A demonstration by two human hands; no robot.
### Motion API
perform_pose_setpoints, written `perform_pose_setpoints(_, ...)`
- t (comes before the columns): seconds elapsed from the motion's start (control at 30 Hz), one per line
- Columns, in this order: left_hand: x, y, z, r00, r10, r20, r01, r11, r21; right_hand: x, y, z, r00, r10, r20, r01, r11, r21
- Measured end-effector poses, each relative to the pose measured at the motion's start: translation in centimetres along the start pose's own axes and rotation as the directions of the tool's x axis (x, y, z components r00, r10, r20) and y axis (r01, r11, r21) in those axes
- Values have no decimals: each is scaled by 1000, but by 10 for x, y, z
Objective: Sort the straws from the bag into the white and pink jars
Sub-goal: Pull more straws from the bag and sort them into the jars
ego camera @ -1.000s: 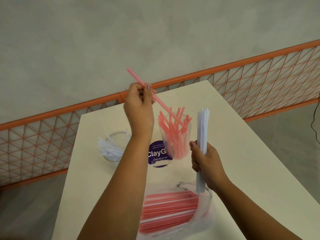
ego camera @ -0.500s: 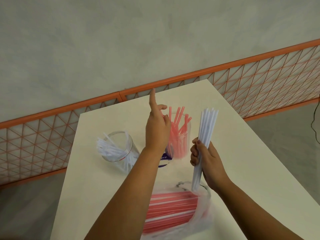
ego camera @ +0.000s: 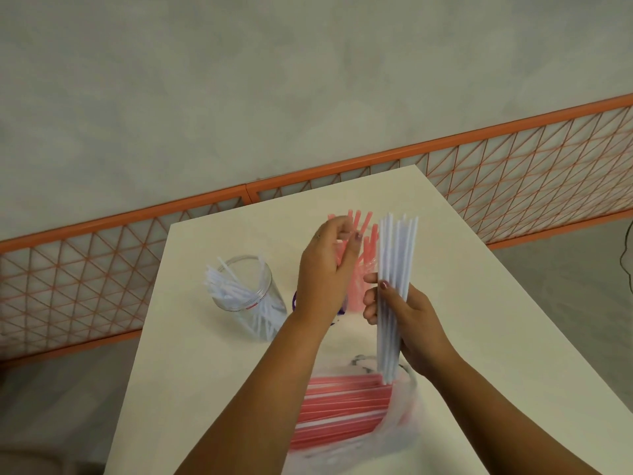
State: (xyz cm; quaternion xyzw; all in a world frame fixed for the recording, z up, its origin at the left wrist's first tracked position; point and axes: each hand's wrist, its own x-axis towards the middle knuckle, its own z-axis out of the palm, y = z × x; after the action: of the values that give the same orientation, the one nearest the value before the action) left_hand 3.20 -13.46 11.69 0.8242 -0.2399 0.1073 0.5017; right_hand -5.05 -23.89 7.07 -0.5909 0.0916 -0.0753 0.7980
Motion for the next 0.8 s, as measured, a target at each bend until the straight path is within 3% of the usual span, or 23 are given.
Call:
perform_pose_setpoints(0.13, -13, 7, -3, 962, -237, 136, 262, 942, -210, -9, -6, 11, 996, 15, 85, -15, 1000, 4)
perform_pose_setpoints(0.2, -19, 11, -6, 887, -368, 279, 444, 847, -293, -13, -8, 15, 991, 37, 126, -36, 999, -14)
perform_pose_setpoints(0.3, -28, 10, -12, 779, -421, 465, 600, 717, -355, -19, -11, 20, 978, 98, 187, -90, 995, -49)
perform_pose_setpoints(0.4, -34, 10, -20, 734, -397, 551, 650, 643, -404, -25, -14, 24, 955, 186, 232, -181, 983, -43)
perform_pose_setpoints(0.6, -42, 8, -29, 709, -457, 538, 689, 610, -391, -29, -16, 23, 902, 277, 332, -297, 955, 9)
perform_pose_setpoints(0.8, -48, 7, -44, 659, -278, 699, 688, 599, -410, -32, -15, 30, 858, 297, 419, -311, 950, -36)
